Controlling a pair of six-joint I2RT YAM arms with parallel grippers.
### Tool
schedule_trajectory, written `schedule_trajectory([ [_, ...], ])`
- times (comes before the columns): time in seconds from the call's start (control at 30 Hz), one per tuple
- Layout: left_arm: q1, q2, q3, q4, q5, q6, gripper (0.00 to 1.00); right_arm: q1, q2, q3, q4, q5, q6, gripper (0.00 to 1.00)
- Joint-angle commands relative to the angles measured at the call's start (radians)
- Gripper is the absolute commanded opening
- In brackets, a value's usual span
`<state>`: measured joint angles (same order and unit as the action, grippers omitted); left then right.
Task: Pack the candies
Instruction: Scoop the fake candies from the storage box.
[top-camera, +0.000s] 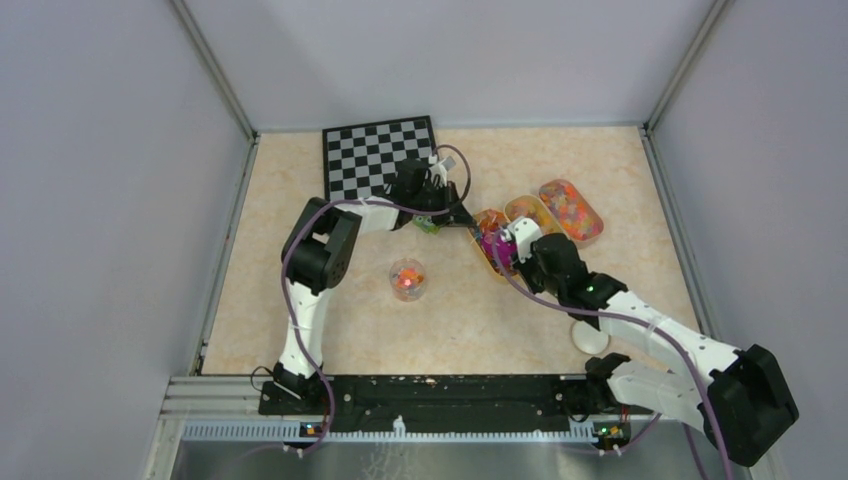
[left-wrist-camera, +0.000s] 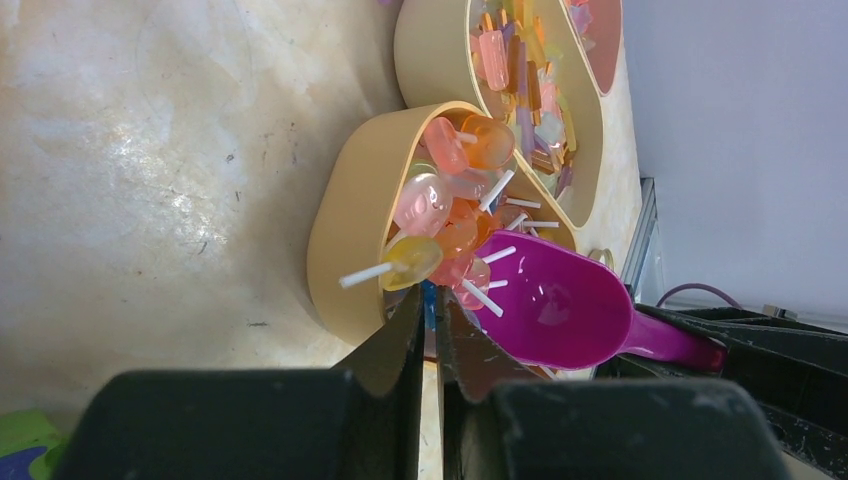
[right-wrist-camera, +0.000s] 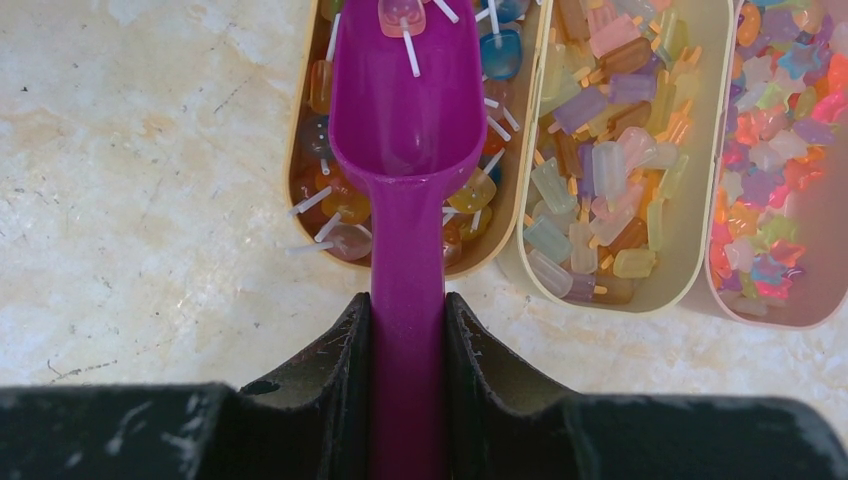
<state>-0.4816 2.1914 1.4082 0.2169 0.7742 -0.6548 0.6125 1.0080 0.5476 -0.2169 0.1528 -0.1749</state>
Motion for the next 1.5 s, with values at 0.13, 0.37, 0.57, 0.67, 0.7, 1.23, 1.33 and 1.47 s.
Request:
schedule_trajectory([
  [0.13, -0.014, 0.016, 0.011, 0.029, 0.022, 0.003, 0.11, -0.013, -0.032, -0.026, -0.040, 0.004, -0.007, 0.00],
  [0.37, -0.014, 0.020, 0.024, 0.022, 0.028, 0.003, 0.11, -0.028, -0.064, -0.027, -0.048, -0.021, -0.020, 0.00],
  [0.57, -0.015, 0.015, 0.054, 0.002, 0.031, 0.010, 0.11, -0.033, -0.097, -0.009, -0.070, -0.009, -0.030, 0.00],
  [0.67, -0.015, 0.007, 0.082, -0.003, 0.050, 0.000, 0.11, -0.038, -0.113, -0.001, -0.086, 0.001, -0.039, 0.00],
  [0.7, -0.015, 0.003, 0.093, -0.004, 0.055, -0.005, 0.11, -0.039, -0.117, 0.000, -0.092, 0.003, -0.040, 0.00],
  [1.23, 0.035, 0.040, 0.225, -0.160, -0.113, 0.126, 0.18, -0.040, -0.090, 0.007, -0.091, -0.018, -0.039, 0.00],
  [1.33, 0.035, 0.078, 0.248, -0.172, -0.120, 0.121, 0.17, -0.040, -0.066, 0.013, -0.091, -0.013, -0.038, 0.00],
  [1.47, 0.034, 0.116, 0.243, -0.155, -0.109, 0.102, 0.16, -0.040, -0.043, 0.024, -0.088, -0.018, -0.037, 0.00],
])
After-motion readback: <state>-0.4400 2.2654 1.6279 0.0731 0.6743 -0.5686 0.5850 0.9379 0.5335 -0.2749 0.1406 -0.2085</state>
